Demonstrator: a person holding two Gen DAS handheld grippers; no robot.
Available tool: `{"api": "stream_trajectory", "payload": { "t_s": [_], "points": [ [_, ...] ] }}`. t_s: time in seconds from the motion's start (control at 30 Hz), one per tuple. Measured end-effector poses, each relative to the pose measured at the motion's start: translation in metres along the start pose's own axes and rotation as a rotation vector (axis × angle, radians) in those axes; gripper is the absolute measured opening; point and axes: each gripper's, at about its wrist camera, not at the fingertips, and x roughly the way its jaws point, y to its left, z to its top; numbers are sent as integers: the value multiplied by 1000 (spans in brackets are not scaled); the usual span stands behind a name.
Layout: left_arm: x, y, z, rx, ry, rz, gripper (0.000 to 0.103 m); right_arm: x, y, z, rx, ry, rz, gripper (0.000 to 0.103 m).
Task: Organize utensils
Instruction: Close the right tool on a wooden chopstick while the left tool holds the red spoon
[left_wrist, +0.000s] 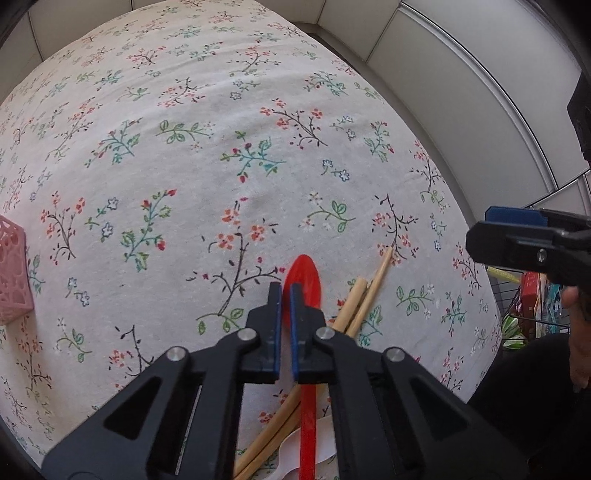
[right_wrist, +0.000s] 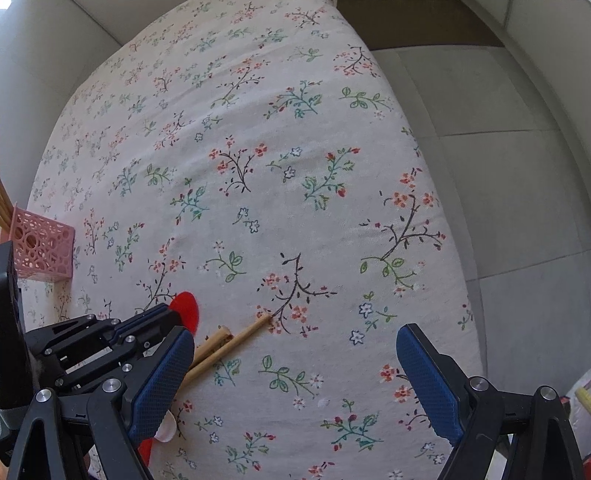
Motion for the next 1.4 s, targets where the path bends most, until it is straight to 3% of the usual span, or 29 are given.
{"api": "stream_trajectory", "payload": {
  "t_s": [0.27, 0.47, 0.53, 0.67, 0.77, 0.9, 1.07, 1.2, 1.4],
  "points": [
    [-20, 10, 1, -33, -56, 16, 1, 14, 4, -2, 6, 45, 17, 93],
    [-50, 19, -4, -68, -142, 56, 1, 26, 8, -3, 17, 57, 20, 91],
    [-61, 22, -7, -66, -171, 79, 1, 30, 10, -3, 15, 57, 8, 83],
    [-79, 26, -10, -54, -213, 97, 1, 45, 14, -4, 38, 90, 11, 56],
    [-87, 28, -12, -50, -229, 103, 1, 53, 19, -4, 52, 93, -1, 45],
    [-91, 33, -16, -52, -237, 110, 1, 55, 27, -4, 74, 57, -43, 38],
    [-97, 39, -19, -56, -244, 119, 1, 58, 50, -12, 74, -3, -154, 36],
    [-101, 43, -22, -64, -253, 125, 1, 60, 61, -16, 72, -41, -230, 23],
    [-112, 50, -26, -72, -286, 149, 1, 59, 56, -9, 155, -90, -191, 9]
  ]
}}
